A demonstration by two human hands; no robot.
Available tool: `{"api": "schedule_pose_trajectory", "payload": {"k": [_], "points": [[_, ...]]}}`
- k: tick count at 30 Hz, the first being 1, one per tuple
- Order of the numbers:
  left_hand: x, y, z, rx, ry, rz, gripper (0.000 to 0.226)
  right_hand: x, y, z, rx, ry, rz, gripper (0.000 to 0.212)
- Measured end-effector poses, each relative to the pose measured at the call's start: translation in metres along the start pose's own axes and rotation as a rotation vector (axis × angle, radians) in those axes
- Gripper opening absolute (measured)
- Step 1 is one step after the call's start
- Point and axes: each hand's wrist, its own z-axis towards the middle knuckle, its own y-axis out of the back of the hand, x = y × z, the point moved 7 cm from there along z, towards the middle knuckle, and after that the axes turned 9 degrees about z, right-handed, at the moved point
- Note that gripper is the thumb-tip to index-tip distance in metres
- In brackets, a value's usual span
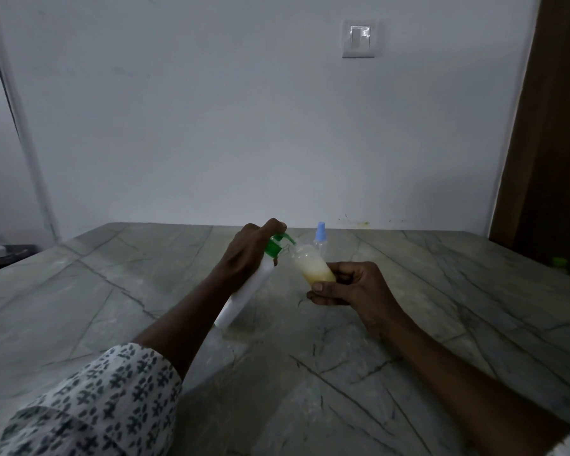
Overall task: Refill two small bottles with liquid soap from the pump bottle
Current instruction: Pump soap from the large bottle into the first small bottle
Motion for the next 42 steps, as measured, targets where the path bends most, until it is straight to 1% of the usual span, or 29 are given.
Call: {"api": "schedule_pose_trajectory", "payload": {"k": [2,5,6,12,14,17,19,21,23,25,28,30,32,36,39,42], "points": [[-0.001,0.000,-0.001,0.014,-0.030,0.027,0.039,0.000,0.000,0.000,0.002,0.002,-0.003,0.043],[-0.002,0.001,-0.002,0.005,0.003,0.000,0.058,0.002,-0.001,0.001,-0.018,0.002,0.038,0.043],[-0.003,0.000,-0.002,0.002,0.003,0.004,0.061,0.003,-0.001,0.001,-0.027,0.004,0.051,0.042],[0.001,0.006,-0.002,-0.045,0.020,0.019,0.066,0.012,-0.003,-0.001,-0.050,0.044,0.073,0.025],[-0.001,0.005,-0.002,-0.033,0.016,0.020,0.065,0.012,-0.004,0.000,-0.050,0.039,0.077,0.024],[-0.005,0.001,-0.006,-0.002,0.005,0.025,0.064,0.010,0.002,0.000,-0.065,0.024,0.063,0.028],[-0.006,-0.001,-0.007,0.020,0.005,0.027,0.069,0.009,0.006,0.000,-0.064,0.018,0.044,0.030],[-0.010,-0.003,-0.008,0.057,0.010,0.013,0.069,0.009,0.005,0.000,-0.043,0.019,0.045,0.029],[-0.015,-0.004,-0.010,0.098,0.012,-0.033,0.063,0.010,0.001,0.000,-0.013,0.023,0.066,0.026],[-0.018,-0.004,-0.013,0.116,0.025,-0.070,0.059,0.012,-0.002,-0.001,0.010,0.027,0.083,0.028],[-0.017,-0.003,-0.013,0.130,0.029,-0.072,0.062,0.013,-0.002,-0.001,0.025,0.031,0.067,0.035],[-0.017,-0.004,-0.013,0.145,0.034,-0.062,0.065,0.014,0.000,-0.001,0.027,0.037,0.049,0.035],[-0.016,-0.005,-0.013,0.156,0.057,-0.071,0.062,0.015,0.000,-0.001,0.029,0.042,0.036,0.034],[-0.014,-0.002,-0.011,0.122,0.061,-0.070,0.056,0.015,-0.001,-0.001,0.032,0.046,0.019,0.034],[-0.012,0.000,-0.010,0.084,0.045,-0.058,0.056,0.013,-0.003,-0.001,0.033,0.039,0.014,0.034],[-0.014,0.000,-0.011,0.082,0.018,-0.105,0.057,0.013,-0.003,-0.001,0.033,0.037,0.023,0.034]]}}
